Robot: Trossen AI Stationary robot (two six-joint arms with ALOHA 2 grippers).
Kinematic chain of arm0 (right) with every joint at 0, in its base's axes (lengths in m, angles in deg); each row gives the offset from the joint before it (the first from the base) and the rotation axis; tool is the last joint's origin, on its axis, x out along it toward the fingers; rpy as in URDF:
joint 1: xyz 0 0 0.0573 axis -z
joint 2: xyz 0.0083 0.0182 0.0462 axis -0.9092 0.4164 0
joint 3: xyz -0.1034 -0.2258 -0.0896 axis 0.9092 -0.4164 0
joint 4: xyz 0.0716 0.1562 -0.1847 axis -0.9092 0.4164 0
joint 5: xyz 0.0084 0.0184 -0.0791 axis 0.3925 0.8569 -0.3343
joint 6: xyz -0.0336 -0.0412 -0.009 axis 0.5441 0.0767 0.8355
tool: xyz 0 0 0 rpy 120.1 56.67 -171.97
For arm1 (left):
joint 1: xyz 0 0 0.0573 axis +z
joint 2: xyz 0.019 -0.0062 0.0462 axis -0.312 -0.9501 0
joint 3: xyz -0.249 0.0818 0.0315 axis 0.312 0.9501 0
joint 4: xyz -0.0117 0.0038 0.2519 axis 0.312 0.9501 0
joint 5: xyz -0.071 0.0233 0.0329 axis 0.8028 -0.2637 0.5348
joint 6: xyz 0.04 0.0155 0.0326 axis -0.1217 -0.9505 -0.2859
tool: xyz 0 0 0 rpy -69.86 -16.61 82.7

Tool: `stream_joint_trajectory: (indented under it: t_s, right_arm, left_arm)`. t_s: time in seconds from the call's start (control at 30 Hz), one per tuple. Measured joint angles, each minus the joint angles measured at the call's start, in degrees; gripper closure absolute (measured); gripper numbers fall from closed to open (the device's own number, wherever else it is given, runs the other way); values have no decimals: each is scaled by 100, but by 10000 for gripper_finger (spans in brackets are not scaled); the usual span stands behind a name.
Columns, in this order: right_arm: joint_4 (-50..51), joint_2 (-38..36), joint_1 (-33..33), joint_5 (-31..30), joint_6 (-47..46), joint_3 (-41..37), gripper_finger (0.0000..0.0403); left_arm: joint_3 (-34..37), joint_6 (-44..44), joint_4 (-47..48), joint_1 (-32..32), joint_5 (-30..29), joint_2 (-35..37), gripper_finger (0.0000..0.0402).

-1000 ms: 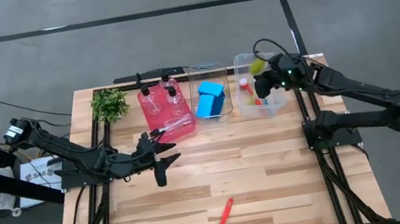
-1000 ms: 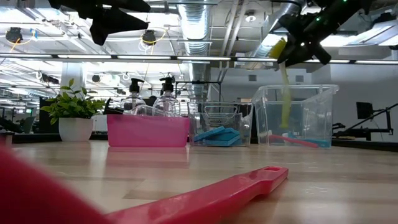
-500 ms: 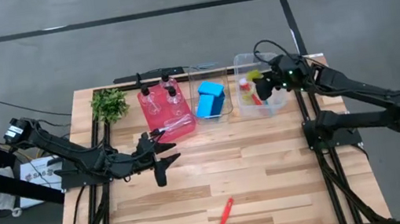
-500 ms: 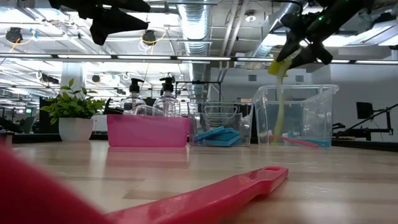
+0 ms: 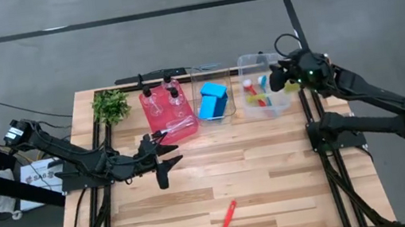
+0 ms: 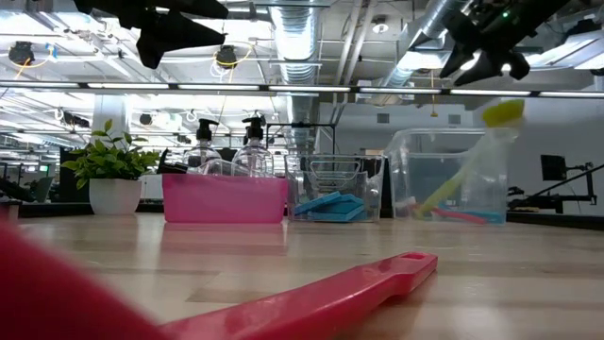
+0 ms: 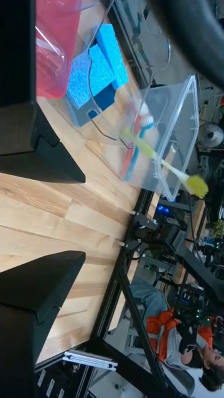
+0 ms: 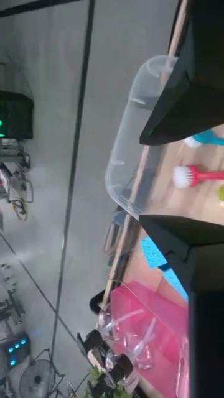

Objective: Pick & Place Kitchen Sink Supplies
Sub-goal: Put the green dish brush into the right transparent bin

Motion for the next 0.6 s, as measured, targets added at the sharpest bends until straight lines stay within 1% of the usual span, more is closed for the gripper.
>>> stream_joint_trajectory:
  t_s: [0.2,0.33,0.47,0.6]
  right_arm:
    - [4,-180,-27,-63,175,0,245]
    - [9,-189,-170,-62,212,0,265]
    - [11,-187,-440,-57,214,0,279]
    - [-4,-191,-860,-56,277,0,285]
  left_arm:
    - [0,-1,2,0,0,0,211]
    - [0,-1,2,0,0,0,211]
    - [0,-1,2,0,1,0,211]
    - [0,-1,2,0,1,0,211]
